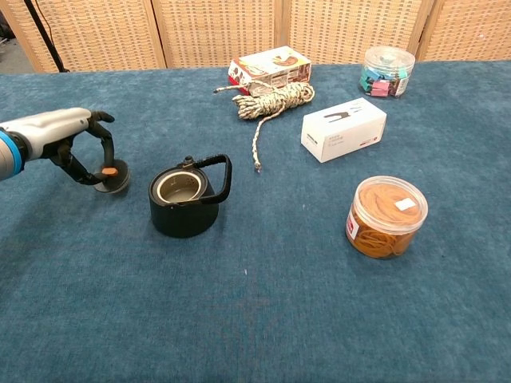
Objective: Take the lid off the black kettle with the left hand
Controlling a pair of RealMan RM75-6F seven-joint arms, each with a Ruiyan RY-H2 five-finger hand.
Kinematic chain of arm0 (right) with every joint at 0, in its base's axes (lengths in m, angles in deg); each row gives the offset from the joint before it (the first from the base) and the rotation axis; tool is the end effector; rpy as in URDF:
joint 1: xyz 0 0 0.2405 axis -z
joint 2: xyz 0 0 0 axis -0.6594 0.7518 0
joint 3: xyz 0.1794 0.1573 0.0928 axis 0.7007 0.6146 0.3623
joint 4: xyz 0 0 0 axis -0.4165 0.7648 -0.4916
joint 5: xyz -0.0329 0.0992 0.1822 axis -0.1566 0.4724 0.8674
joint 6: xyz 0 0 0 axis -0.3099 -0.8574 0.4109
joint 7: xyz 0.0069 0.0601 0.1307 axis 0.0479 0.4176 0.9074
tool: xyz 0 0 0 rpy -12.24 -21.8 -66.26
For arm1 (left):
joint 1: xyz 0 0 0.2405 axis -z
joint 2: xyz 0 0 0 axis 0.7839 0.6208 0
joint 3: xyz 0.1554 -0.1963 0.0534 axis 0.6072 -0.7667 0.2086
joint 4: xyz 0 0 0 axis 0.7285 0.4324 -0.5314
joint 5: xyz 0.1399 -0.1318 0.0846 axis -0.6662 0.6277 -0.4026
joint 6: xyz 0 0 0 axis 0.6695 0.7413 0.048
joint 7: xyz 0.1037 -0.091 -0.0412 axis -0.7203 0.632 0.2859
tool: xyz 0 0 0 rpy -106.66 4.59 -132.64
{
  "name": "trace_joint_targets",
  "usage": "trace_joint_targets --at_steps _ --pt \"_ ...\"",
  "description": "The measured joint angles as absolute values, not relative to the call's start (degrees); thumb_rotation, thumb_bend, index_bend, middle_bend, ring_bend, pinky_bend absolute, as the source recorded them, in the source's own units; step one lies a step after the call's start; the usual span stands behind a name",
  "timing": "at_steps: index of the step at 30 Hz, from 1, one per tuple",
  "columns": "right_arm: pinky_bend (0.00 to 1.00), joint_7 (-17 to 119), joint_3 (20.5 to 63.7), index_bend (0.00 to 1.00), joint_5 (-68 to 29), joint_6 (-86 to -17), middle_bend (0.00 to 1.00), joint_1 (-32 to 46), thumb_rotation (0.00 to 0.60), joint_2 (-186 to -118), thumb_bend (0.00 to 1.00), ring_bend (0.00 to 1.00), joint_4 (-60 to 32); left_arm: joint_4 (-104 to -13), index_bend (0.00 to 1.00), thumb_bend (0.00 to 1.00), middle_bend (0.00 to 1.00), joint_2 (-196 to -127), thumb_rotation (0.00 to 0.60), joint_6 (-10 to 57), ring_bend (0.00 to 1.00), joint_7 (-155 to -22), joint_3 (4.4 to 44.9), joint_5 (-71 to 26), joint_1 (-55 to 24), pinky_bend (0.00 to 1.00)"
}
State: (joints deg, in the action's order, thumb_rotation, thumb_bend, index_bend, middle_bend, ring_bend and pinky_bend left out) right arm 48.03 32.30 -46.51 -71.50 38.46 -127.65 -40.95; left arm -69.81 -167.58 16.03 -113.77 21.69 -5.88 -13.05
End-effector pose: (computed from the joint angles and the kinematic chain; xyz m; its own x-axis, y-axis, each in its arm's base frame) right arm -0.2882 -0.1593 0.1618 0.3727 -0.0809 0.9244 -0.9279 -0.0456 0.3701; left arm -0.2069 0.3396 -0.0143 0.3367 0.3702 0.8658 0.9368 -0.0386 -0.3478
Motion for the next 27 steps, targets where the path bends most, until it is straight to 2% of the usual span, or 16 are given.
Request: trace_joint_targets --at_steps 2,3,8,12,19,27 --pt "0.0 47.98 32.32 0.0 -46.49 -71.6 0.0 38.49 0.6 -127.67 0.0 0.0 -41.0 -69.85 0.02 0.26 0.0 -167.12 0.6 14.65 0.0 -112.68 21.87 -6.1 -12.97 0.0" --pt "0.0 47.98 32.33 0.0 -46.5 -71.65 0.0 38.5 0.6 -127.67 0.0 0.0 -41.04 -70.05 0.0 0.24 0.0 -166.74 0.6 14.42 0.0 -112.24 21.92 -6.47 -13.0 0.0" --pt "0.0 48.09 32.26 0.0 -46.75 -71.89 0.0 38.58 0.6 -127.59 0.0 0.0 -41.19 -74.07 0.0 0.23 0.0 -163.11 0.6 15.82 0.0 -109.73 22.1 -10.18 -14.2 0.0" --pt "0.0 48.35 32.17 0.0 -47.13 -72.28 0.0 38.71 0.6 -127.41 0.0 0.0 -41.28 -78.78 0.0 0.22 0.0 -158.31 0.6 20.18 0.0 -108.31 22.91 -14.98 -16.79 0.0" --pt "0.0 48.57 32.01 0.0 -47.93 -72.89 0.0 38.89 0.6 -127.11 0.0 0.0 -41.43 -83.77 0.0 0.22 0.0 -148.4 0.6 31.52 0.0 -102.27 27.04 -24.9 -25.94 0.0" --pt "0.0 48.39 31.67 0.0 -49.19 -73.84 0.0 39.24 0.6 -127.02 0.0 0.0 -41.52 -83.51 0.0 0.22 0.0 -143.16 0.6 39.59 0.0 -91.5 32.08 -31.46 -36.94 0.0"
